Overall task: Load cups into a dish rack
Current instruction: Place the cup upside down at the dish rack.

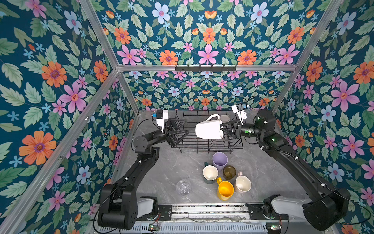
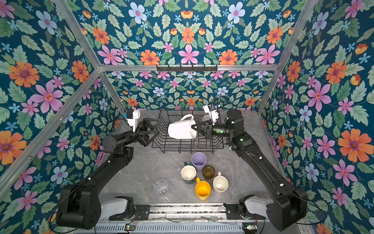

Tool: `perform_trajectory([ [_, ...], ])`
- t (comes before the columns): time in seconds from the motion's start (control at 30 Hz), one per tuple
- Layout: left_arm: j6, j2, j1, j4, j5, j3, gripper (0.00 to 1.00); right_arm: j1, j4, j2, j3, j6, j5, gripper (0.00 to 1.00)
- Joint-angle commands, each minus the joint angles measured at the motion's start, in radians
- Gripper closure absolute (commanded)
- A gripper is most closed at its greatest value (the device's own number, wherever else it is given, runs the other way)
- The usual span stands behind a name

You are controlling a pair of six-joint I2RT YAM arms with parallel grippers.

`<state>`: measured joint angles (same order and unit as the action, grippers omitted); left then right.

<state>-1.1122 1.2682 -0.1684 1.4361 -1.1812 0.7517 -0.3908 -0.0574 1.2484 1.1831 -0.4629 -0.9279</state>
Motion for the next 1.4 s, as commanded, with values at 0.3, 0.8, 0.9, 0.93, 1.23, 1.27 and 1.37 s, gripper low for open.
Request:
perform_trajectory([
  [0.3, -0.146, 0.017, -0.011, 0.199, -0.049, 0.002, 0.0, -0.054, -0.135, 0.065, 0.088, -0.009, -0.042, 1.0],
  [0.8, -0.133, 0.0, -0.014, 0.196, -0.049, -0.012, 0.0, -0.115, -0.107, 0.153, 0.183, 0.012, -0.022, 1.0],
  [0.9, -0.133, -0.001, -0.015, 0.196, -0.048, -0.012, 0.0, -0.127, -0.107, 0.165, 0.193, 0.016, -0.019, 1.0],
  [0.93, -0.133, -0.003, -0.014, 0.196, -0.047, -0.011, 0.0, -0.129, -0.104, 0.17, 0.197, 0.018, -0.019, 1.0],
  [1.23, -0.118, -0.019, -0.014, 0.178, -0.044, -0.013, 0.0, -0.162, -0.104, 0.204, 0.229, 0.02, -0.007, 1.0],
  [1.27, -0.115, -0.021, -0.014, 0.174, -0.044, -0.012, 0.0, -0.164, -0.104, 0.207, 0.23, 0.02, -0.004, 1.0],
  [1.37, -0.115, -0.021, -0.015, 0.175, -0.046, -0.012, 0.0, -0.175, -0.107, 0.215, 0.235, 0.017, 0.007, 1.0],
])
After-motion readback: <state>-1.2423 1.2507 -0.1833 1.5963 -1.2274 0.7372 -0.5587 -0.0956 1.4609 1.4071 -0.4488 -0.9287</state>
